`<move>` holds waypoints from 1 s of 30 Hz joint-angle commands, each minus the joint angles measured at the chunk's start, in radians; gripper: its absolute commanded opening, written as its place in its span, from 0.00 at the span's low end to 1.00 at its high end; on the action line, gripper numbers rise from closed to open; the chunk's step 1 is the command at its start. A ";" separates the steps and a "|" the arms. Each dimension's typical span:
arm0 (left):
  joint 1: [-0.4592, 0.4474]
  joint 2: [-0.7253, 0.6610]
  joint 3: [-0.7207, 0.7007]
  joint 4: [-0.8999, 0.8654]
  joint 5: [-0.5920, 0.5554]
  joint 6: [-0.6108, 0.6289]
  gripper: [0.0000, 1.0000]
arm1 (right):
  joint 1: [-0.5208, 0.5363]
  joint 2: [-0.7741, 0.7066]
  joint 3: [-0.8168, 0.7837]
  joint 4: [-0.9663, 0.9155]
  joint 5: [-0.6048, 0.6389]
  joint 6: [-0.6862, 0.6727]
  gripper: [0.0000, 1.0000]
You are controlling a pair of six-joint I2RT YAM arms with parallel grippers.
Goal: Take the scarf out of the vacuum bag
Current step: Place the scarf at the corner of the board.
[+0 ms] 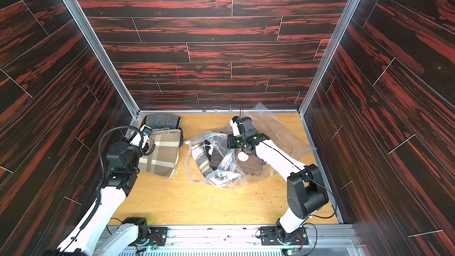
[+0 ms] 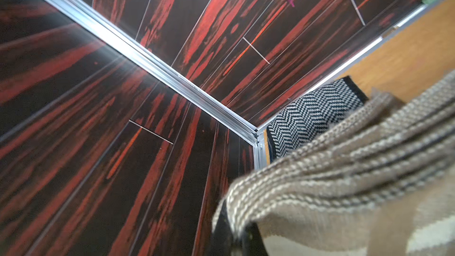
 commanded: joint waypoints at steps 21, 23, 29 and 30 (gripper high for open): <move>0.183 0.101 0.031 0.471 0.225 -0.473 0.00 | -0.047 -0.019 -0.038 0.003 -0.033 -0.022 0.00; 0.182 0.097 0.033 0.470 0.244 -0.490 0.00 | -0.050 -0.015 -0.037 0.004 -0.033 -0.022 0.00; 0.182 0.097 0.088 0.391 0.249 -0.570 0.00 | -0.051 -0.001 -0.030 0.009 -0.043 -0.015 0.00; 0.183 0.100 0.100 0.375 0.244 -0.582 0.00 | -0.051 0.001 -0.028 0.011 -0.046 -0.016 0.00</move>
